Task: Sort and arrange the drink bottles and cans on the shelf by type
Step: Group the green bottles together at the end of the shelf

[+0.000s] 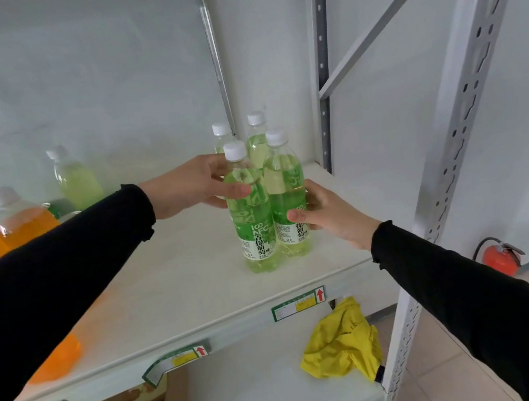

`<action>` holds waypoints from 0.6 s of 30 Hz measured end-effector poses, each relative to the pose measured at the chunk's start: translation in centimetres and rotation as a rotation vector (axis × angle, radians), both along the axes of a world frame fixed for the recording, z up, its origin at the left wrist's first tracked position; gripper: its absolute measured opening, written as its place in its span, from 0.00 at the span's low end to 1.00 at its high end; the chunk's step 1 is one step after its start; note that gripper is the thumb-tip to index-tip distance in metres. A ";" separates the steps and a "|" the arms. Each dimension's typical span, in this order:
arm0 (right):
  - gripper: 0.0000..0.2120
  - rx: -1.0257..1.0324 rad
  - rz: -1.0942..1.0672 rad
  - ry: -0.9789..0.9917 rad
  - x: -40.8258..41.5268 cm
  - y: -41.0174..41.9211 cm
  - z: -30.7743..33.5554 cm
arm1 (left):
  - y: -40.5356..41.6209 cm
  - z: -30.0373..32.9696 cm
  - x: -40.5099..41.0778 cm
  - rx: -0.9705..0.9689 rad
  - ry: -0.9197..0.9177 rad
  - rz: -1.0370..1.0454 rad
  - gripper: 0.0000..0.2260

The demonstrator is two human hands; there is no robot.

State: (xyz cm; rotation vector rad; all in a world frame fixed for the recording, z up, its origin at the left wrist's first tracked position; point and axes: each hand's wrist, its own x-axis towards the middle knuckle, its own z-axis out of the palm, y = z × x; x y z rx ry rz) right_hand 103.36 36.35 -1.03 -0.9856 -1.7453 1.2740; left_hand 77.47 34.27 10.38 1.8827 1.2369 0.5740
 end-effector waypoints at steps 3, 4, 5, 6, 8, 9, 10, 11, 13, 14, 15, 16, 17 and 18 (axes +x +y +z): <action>0.23 -0.020 0.017 -0.009 0.2 0.0 0.2 | -0.2 -0.2 0.2 0.004 -0.033 -0.006 0.25; 0.23 -0.026 0.025 -0.015 0.3 0.0 0.3 | -0.4 -0.2 0.2 0.003 -0.046 -0.002 0.25; 0.23 -0.031 0.033 -0.019 0.3 0.0 0.5 | -0.5 -0.1 0.2 0.003 -0.055 0.002 0.25; 0.24 -0.033 0.041 -0.022 0.3 0.0 0.5 | -0.6 -0.1 0.1 0.004 -0.057 0.000 0.25; 0.25 -0.033 0.047 -0.032 0.3 -0.1 0.7 | -0.8 -0.1 0.0 0.002 -0.050 -0.006 0.26; 0.25 -0.033 0.045 -0.037 0.4 -0.2 0.7 | -0.9 -0.1 0.0 0.001 -0.043 -0.006 0.27; 0.25 -0.035 0.043 -0.037 0.4 -0.3 0.7 | -0.9 -0.2 0.1 0.003 -0.034 -0.003 0.26; 0.25 -0.037 0.039 -0.036 0.3 -0.5 0.7 | -1.0 -0.2 0.1 0.003 -0.028 -0.004 0.26; 0.25 -0.042 0.035 -0.035 0.3 -0.7 0.7 | -1.2 -0.3 0.2 0.002 -0.023 0.002 0.24; 0.25 -0.045 0.034 -0.036 0.3 -0.7 0.7 | -1.3 -0.3 0.3 0.002 -0.024 0.004 0.23; 0.25 -0.049 0.033 -0.041 0.3 -0.7 0.7 | -1.4 -0.3 0.3 0.005 -0.022 0.012 0.23; 0.25 -0.051 0.032 -0.050 0.3 -0.8 0.7 | -1.4 -0.4 0.3 0.011 -0.017 0.019 0.23; 0.25 -0.041 0.033 -0.071 0.3 -0.9 0.7 | -1.4 -0.5 0.3 0.024 -0.005 0.026 0.24; 0.26 -0.014 0.024 -0.104 0.3 -1.0 0.7 | -1.5 -0.6 0.2 0.046 0.016 0.037 0.26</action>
